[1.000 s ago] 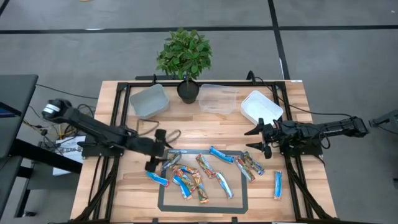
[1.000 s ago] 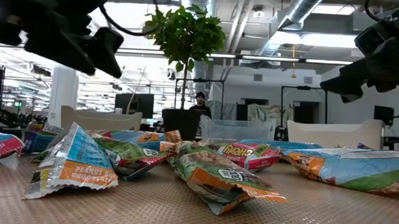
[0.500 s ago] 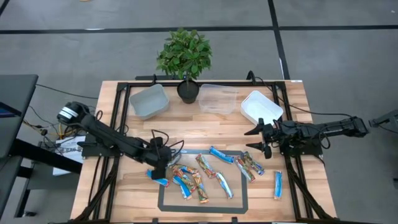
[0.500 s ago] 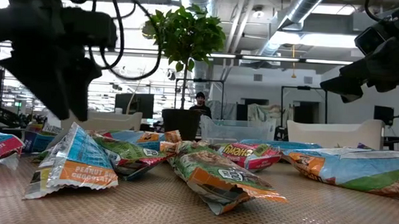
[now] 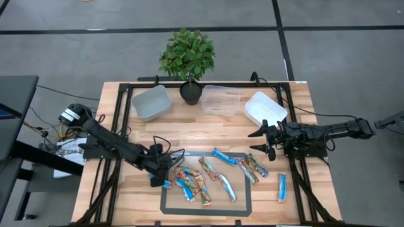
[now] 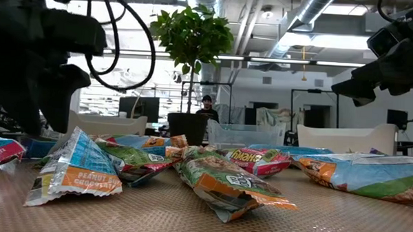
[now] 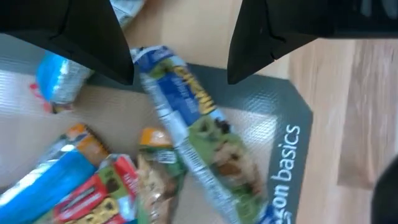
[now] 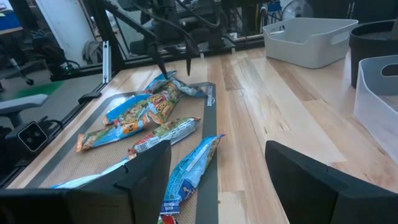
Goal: Pick and place Granola Bars by type
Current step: Put the blue granola bar into the gray bin
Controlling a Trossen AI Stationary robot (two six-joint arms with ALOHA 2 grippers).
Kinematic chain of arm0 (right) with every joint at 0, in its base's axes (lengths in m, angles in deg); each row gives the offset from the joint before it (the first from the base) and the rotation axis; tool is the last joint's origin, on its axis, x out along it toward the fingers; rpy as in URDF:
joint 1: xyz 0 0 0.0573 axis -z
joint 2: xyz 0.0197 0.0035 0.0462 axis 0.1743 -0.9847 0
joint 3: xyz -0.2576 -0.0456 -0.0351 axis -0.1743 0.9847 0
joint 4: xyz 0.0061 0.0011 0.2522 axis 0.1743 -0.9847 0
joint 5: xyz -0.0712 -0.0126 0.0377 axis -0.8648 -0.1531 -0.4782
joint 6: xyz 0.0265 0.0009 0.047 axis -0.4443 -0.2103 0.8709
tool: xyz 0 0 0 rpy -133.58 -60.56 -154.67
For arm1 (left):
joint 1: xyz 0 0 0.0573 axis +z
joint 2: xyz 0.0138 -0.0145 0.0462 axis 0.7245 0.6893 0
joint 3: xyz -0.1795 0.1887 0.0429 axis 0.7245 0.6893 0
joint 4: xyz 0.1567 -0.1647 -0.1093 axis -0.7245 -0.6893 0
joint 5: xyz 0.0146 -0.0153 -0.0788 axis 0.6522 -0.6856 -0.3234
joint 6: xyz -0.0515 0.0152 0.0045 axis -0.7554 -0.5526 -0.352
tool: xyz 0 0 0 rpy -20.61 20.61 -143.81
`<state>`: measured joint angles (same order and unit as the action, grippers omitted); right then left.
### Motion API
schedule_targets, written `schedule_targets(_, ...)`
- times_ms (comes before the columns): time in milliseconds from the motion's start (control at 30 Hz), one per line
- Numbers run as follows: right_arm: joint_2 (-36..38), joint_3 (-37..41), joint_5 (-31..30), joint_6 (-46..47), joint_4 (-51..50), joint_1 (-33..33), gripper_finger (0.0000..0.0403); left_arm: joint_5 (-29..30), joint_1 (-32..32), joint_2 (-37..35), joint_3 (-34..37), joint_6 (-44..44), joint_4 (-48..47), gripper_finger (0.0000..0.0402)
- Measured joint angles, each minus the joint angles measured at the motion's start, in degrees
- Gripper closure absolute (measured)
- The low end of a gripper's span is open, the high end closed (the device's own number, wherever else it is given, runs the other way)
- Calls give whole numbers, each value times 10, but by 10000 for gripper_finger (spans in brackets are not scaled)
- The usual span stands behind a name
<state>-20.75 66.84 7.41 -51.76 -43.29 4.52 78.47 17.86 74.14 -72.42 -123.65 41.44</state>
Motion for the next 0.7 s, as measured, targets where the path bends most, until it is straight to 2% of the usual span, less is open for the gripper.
schedule_targets(167, 0, 0, 0, 0, 0, 0, 147, 3, -1, 2, 0, 2, 4, 148)
schedule_targets(400, 0, 0, 0, 0, 0, 0, 147, -13, 3, 54, 0, 17, 54, 148)
schedule_targets(700, 0, 0, 0, 0, 0, 0, 147, 23, 23, 67, 0, 26, 46, 158)
